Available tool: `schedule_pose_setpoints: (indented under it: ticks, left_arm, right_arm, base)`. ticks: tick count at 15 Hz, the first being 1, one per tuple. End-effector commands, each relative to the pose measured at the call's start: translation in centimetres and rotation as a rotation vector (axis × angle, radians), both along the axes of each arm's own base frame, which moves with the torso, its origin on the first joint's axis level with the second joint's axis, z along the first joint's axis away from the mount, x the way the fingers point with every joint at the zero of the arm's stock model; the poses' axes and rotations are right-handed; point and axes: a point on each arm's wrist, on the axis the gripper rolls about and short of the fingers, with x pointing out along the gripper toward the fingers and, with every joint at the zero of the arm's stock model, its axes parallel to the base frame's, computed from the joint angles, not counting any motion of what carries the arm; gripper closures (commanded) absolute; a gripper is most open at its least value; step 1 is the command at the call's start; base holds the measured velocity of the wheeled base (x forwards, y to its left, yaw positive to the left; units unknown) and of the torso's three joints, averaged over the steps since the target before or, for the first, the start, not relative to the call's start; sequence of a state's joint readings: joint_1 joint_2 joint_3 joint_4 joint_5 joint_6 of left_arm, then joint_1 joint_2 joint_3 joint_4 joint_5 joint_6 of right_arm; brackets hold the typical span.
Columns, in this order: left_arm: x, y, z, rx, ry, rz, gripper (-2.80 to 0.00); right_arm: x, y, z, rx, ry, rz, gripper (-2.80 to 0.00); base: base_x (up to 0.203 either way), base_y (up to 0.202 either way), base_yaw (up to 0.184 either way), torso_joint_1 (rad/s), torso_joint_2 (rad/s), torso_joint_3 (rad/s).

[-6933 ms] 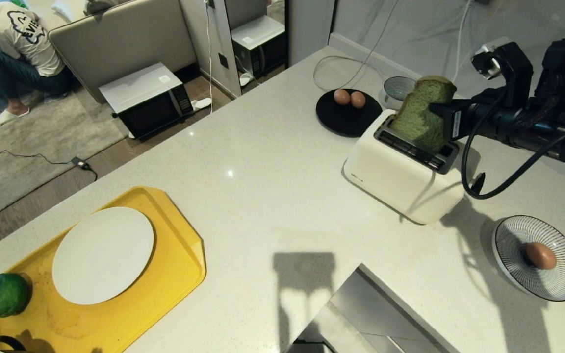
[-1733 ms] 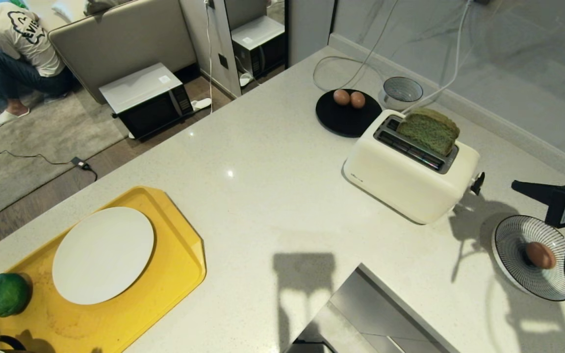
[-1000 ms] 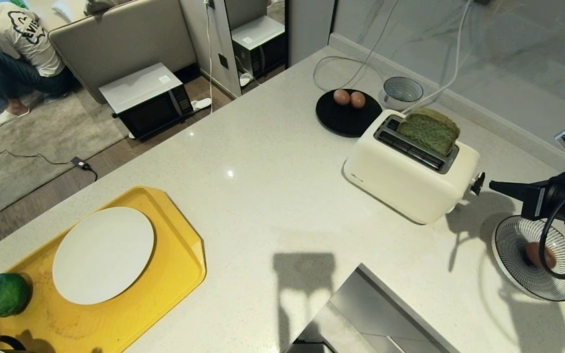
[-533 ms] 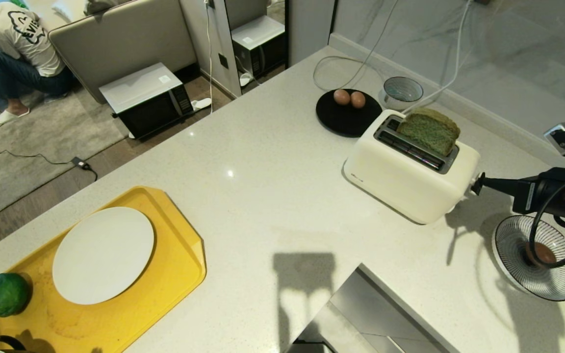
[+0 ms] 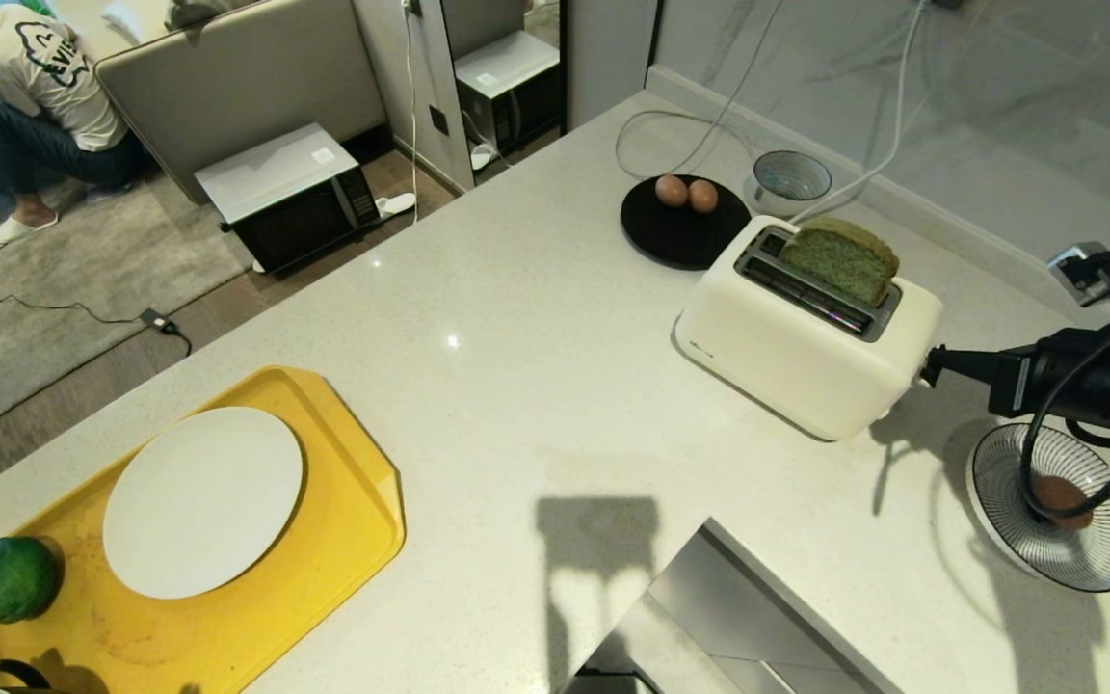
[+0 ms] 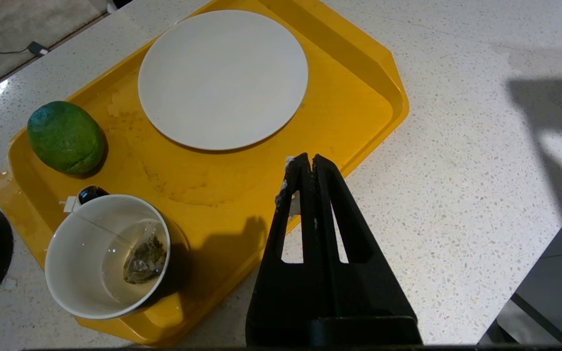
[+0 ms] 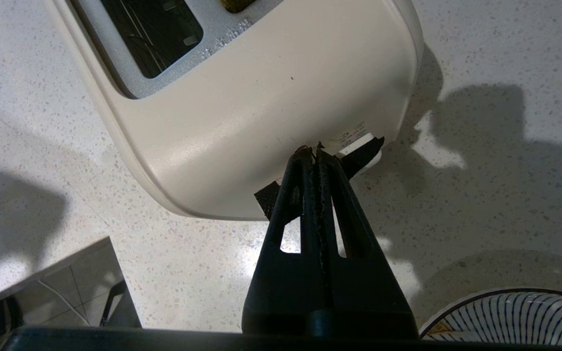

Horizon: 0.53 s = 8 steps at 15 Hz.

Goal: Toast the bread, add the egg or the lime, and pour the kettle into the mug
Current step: Use a bread toaster

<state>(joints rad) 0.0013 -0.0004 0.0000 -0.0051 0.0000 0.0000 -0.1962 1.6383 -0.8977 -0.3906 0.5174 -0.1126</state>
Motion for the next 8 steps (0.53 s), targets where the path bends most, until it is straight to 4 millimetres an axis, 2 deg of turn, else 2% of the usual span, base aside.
schedule_pose_setpoints:
  ticks: [1,8]
  left_arm:
    - [0.0,0.0,0.0,0.0,-0.001,0.0,0.0]
    - [0.0,0.0,0.0,0.0,-0.001,0.0,0.0]
  right_arm:
    - [0.5,-0.1,-1.0,0.002,0.029,0.004,0.0]
    - [1.6,-0.3,-2.8,0.014,0.08,0.004,0.0]
  base:
    - [0.0,0.0,0.0,0.0,0.0,0.0]
    - [0.0,0.0,0.0,0.0,0.0,0.0]
